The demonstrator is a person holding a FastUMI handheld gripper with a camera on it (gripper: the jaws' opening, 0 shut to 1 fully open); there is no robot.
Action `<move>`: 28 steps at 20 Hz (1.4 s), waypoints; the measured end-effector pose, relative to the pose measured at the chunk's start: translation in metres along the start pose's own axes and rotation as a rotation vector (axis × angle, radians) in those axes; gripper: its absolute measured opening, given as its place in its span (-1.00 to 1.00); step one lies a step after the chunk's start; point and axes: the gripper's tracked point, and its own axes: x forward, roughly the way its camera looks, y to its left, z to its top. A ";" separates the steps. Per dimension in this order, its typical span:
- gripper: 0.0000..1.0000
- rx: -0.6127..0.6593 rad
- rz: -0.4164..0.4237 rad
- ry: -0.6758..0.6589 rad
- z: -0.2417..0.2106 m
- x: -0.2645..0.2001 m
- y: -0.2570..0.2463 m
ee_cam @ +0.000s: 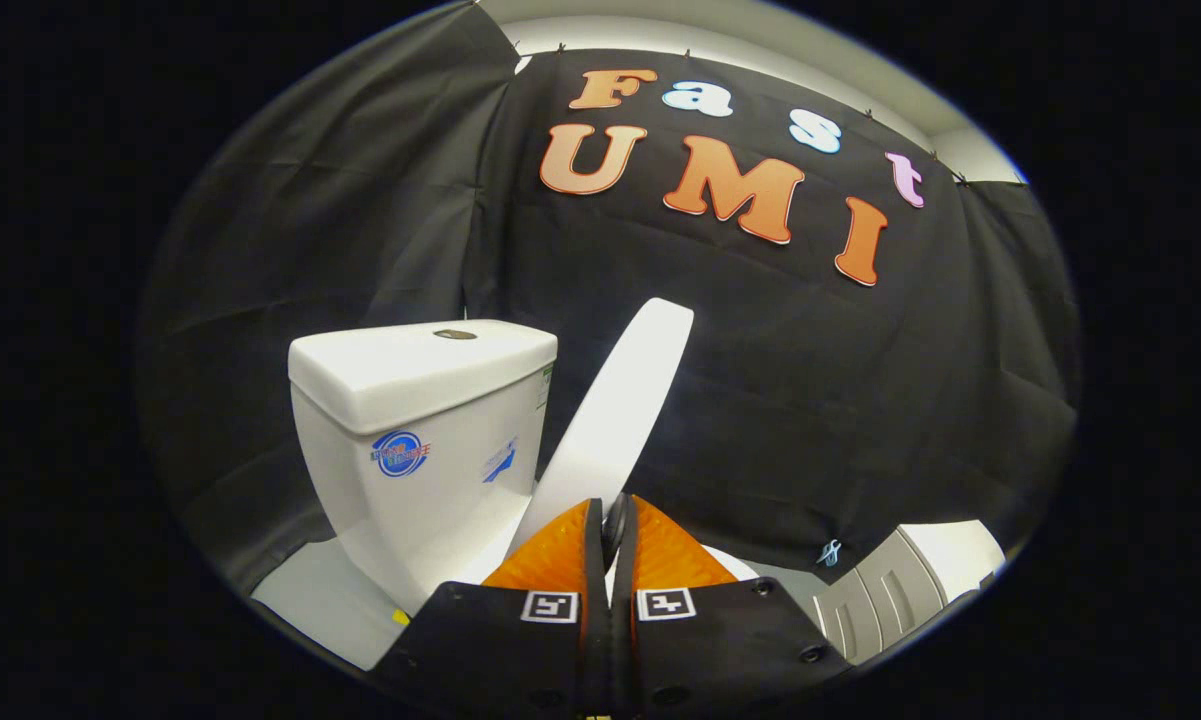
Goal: Open the toilet lid.
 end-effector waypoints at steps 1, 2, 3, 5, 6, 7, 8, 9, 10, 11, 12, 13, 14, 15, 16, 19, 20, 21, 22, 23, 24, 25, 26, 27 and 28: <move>-0.84 -0.017 0.007 -0.005 0.002 0.001 0.007; -0.84 -0.038 0.011 -0.011 0.007 0.002 0.013; -0.84 -0.065 0.015 -0.016 0.009 0.002 0.018; -0.84 -0.100 0.025 -0.019 0.012 0.005 0.029; -0.84 -0.101 0.037 -0.020 0.015 0.006 0.036; -0.84 -0.095 0.053 -0.021 0.017 0.007 0.043; -0.84 -0.089 0.067 -0.021 0.019 0.008 0.048; -0.84 -0.087 0.080 -0.018 0.021 0.008 0.053; -0.84 -0.088 0.090 -0.017 0.023 0.009 0.058; -0.84 -0.087 0.101 -0.016 0.024 0.010 0.063; -0.84 -0.086 0.112 -0.016 0.026 0.012 0.067; -0.84 -0.090 0.122 -0.018 0.028 0.013 0.073; -0.84 -0.104 0.133 -0.020 0.031 0.013 0.080; -0.84 -0.121 0.143 -0.017 0.032 0.014 0.085; -0.84 -0.133 0.144 -0.017 0.034 0.014 0.090; -0.84 -0.149 0.143 -0.016 0.035 0.017 0.099; -0.84 -0.153 0.146 -0.016 0.036 0.019 0.102; -0.84 -0.168 0.136 -0.012 0.037 0.020 0.103; -0.84 -0.185 0.125 -0.008 0.037 0.019 0.103; -0.84 -0.198 0.115 -0.004 0.038 0.016 0.103; -0.84 -0.203 0.105 -0.004 0.036 0.019 0.102; -0.84 -0.201 0.097 -0.002 0.036 0.019 0.103; -0.84 -0.190 0.090 0.000 0.034 0.019 0.100; -0.84 -0.174 0.085 0.007 0.033 0.020 0.100; -0.84 -0.158 0.084 0.010 0.033 0.021 0.100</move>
